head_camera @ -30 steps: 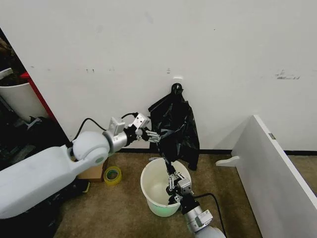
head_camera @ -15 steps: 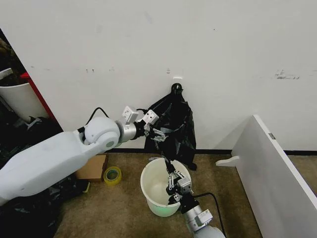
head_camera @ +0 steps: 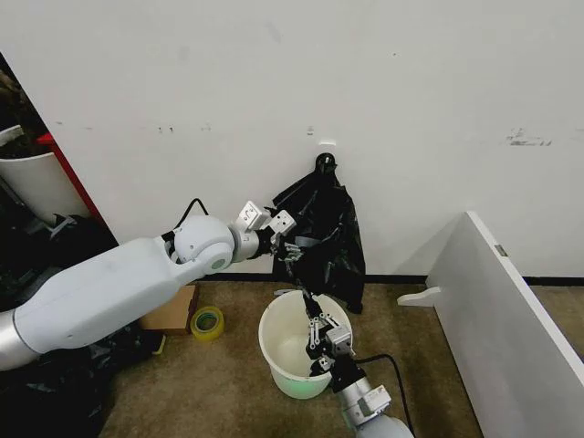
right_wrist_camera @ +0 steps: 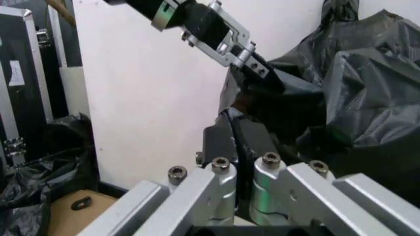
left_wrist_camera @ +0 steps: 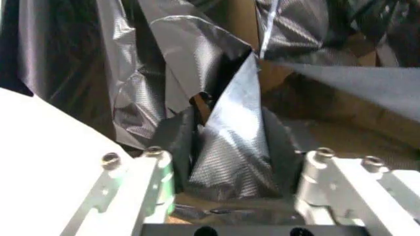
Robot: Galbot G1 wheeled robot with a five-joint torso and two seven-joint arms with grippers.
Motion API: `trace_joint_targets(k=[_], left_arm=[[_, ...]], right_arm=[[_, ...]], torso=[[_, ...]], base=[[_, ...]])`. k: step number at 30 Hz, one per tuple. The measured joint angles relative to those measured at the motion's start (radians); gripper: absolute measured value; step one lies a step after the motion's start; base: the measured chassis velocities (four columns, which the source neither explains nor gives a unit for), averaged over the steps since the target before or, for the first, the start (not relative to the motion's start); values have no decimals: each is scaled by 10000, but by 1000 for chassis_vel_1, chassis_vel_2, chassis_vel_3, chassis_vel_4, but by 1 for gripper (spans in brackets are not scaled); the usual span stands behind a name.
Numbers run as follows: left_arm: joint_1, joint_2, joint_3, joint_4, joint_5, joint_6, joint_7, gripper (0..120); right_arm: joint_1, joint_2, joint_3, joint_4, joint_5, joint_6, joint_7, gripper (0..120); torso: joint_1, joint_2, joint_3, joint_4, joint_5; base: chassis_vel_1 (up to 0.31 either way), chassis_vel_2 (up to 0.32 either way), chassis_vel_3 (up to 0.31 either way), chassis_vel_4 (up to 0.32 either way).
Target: Place the garbage bag over the trash bin.
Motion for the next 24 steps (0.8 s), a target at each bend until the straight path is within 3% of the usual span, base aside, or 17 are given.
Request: trace_joint_targets(k=[12, 15, 19, 24], left_arm=[[798, 43, -755, 57, 276, -517, -192, 0], [1603, 75, -1433, -20, 540, -1579, -432, 0], [2428, 130, -1956, -259, 648, -2365, -582, 0], [3146, 139, -2110, -436, 829, -3247, -828, 0]], right_arm=[[16, -54, -9, -11, 63, -6, 15, 0], [-19, -57, -7, 27, 39, -64, 44, 0], [-80, -75, -13, 147, -84, -211, 112, 0], [-408, -330, -69, 705, -199, -534, 293, 19]], torso=[[0, 0, 0, -2, 1], [0, 0, 0, -1, -1], [0, 0, 0, 2, -2], [-1, 0, -1, 1, 0]], base=[[0, 0, 0, 0], [0, 0, 0, 0], [0, 0, 0, 0], [0, 0, 0, 0]])
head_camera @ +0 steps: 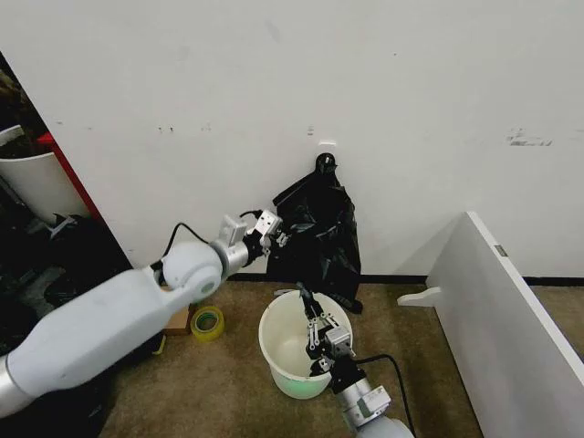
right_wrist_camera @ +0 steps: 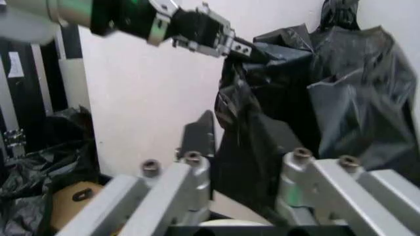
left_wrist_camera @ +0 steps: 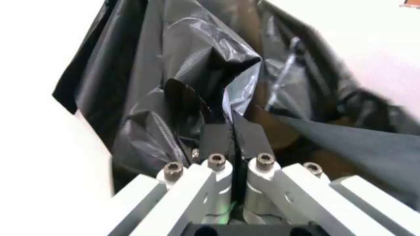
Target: Place the garbage bag over the trash bin.
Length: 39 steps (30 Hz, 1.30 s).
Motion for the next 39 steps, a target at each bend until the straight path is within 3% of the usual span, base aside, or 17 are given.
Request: trace_joint_targets(k=[5, 7, 9, 15, 17, 19, 22, 27, 33, 37, 39], left_arm=[[333, -116, -77, 51, 269, -426, -165, 0], [493, -144, -131, 108, 437, -631, -215, 0], [501, -145, -132, 112, 450, -643, -215, 0], [623, -81, -44, 213, 717, -890, -227, 0], [624, -76, -38, 215, 724, -898, -227, 0], [650, -28, -21, 230, 776, -938, -226, 0], [711, 29, -21, 233, 834, -959, -226, 0], [806, 60, -22, 200, 910, -963, -216, 0], [918, 52, -119, 177, 926, -962, -209, 0], [1052, 52, -206, 175, 955, -960, -196, 0], [1052, 52, -206, 175, 955, -960, -196, 0]], right_arm=[[-390, -464, 102, 665, -54, -326, 150, 34], [-454, -775, 234, 1068, 198, -702, 296, 46], [-437, -809, 252, 1106, 255, -759, 321, 48], [837, -1410, 524, 1318, 1728, -2880, 1222, 75], [950, -1455, 521, 1284, 1795, -3034, 1264, 77], [1691, -1740, 349, 1004, 2146, -3862, 1403, 88], [2427, -1957, 52, 675, 2124, -4275, 1429, 98], [3577, -2355, -542, 106, 1060, -4629, 1249, 100], [4376, -2551, -1157, -228, 885, -4875, 1295, 98], [4917, -2555, -1671, -552, 703, -5071, 1324, 83], [4917, -2555, -1671, -552, 703, -5071, 1324, 83]], torso=[[0, 0, 0, -3, 0], [0, 0, 0, -3, 0], [0, 0, 0, -3, 1], [0, 0, 0, 0, 1], [0, 0, 0, 0, 1], [0, 0, 1, -2, 2], [0, 0, 1, 0, 2], [1, 0, 1, -2, 3], [1, 0, 2, -2, 1], [1, -1, 2, -1, 1], [1, -1, 2, -1, 1]], base=[[0, 0, 0, 0], [0, 0, 0, 0], [0, 0, 0, 0], [0, 0, 0, 0], [0, 0, 0, 0], [0, 0, 0, 0], [0, 0, 0, 0], [0, 0, 0, 0], [0, 0, 0, 0], [0, 0, 0, 0], [0, 0, 0, 0]])
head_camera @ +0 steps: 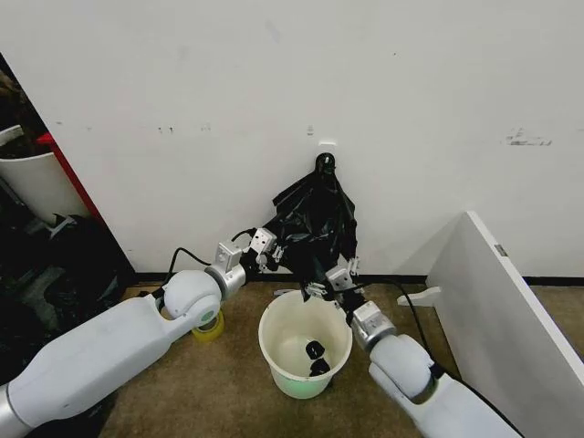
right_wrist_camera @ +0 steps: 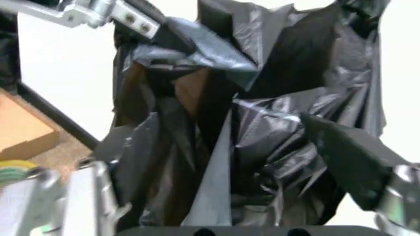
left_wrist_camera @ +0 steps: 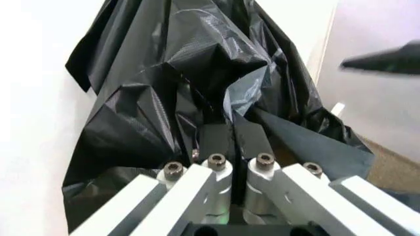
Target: Place the garbage bag over the trash bin.
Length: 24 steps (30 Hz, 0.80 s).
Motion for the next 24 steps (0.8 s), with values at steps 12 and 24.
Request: trace_joint_targets(k=[12, 24], left_arm=[[205, 103, -155, -128, 23, 18, 24, 0], [285, 101, -197, -178, 26, 19, 31, 0]], right_arm=[[473, 193, -628, -565, 595, -1155, 644, 39], [574, 273, -696, -560, 1166, -1296, 1056, 7]], torso=[[0, 0, -1, -1, -1], [0, 0, -2, -1, -1]], base=[[0, 0, 0, 0], [0, 0, 0, 0]])
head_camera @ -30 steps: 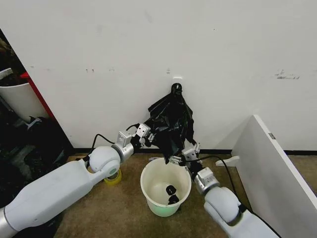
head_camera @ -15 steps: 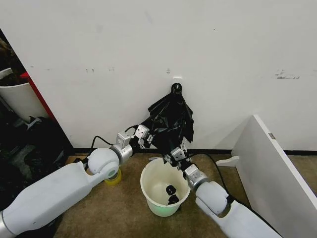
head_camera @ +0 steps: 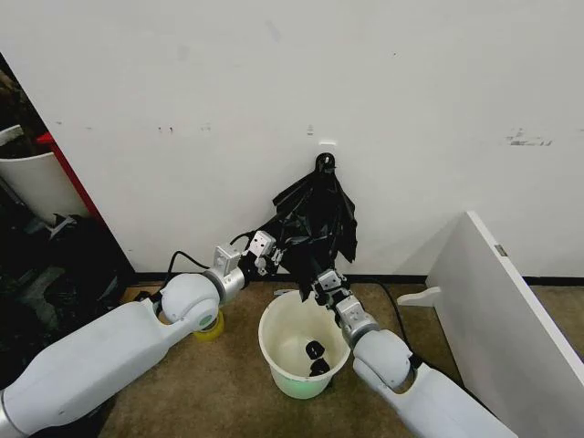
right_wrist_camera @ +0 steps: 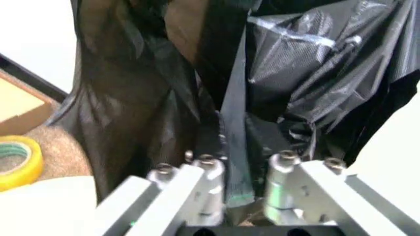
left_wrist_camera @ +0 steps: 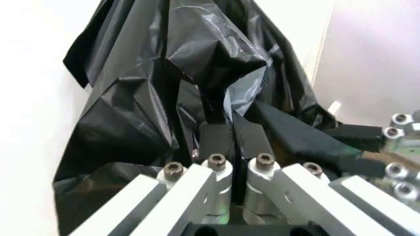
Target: Place the garbage bag over the trash bin.
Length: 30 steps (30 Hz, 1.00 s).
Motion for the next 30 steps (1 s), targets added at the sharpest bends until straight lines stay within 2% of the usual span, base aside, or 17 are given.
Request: trace_joint_targets(k=[2, 9, 12, 14, 16, 20, 24, 30], left_arm=[[47, 6, -38, 0, 0, -3, 0, 0], [305, 85, -342, -95, 3, -61, -42, 0], [849, 198, -1011, -289, 8, -139, -99, 0], [956, 223, -1133, -336, 8, -150, -110, 0], [1790, 404, -2064, -716, 10, -211, -152, 0], [3139, 701, -3308, -1377, 22, -279, -156, 0], [3981, 892, -4001, -1885, 87, -324, -157, 0], [4702, 1120, -4437, -2708, 343, -407, -143, 0]], right_arm=[[0, 9, 8, 33, 48, 81, 0, 0], [-121, 45, 198, 318, 595, 488, 81, 0], [-543, 6, 686, 756, 1160, 897, 42, 0], [-620, -10, 769, 832, 1236, 971, 20, 0], [-1225, -157, 1321, 1407, 1623, 1381, -173, 0], [-2051, -457, 1976, 2451, 2376, 1620, -411, 0], [-2467, -608, 2211, 3129, 2837, 1624, -521, 0], [-3587, -788, 2803, 4470, 3197, 1576, -620, 0]], torso=[[0, 0, 0, 0, 0], [0, 0, 0, 1, 0], [0, 0, 0, -1, 1], [0, 0, 0, -1, 0], [0, 0, 0, -1, -1], [0, 0, -1, -4, -2], [-1, 0, -1, 7, 0], [-1, 1, -1, -2, 1]], base=[[0, 0, 0, 0], [0, 0, 0, 0], [0, 0, 0, 0], [0, 0, 0, 0], [0, 0, 0, 0], [0, 0, 0, 0], [0, 0, 0, 0], [0, 0, 0, 0]])
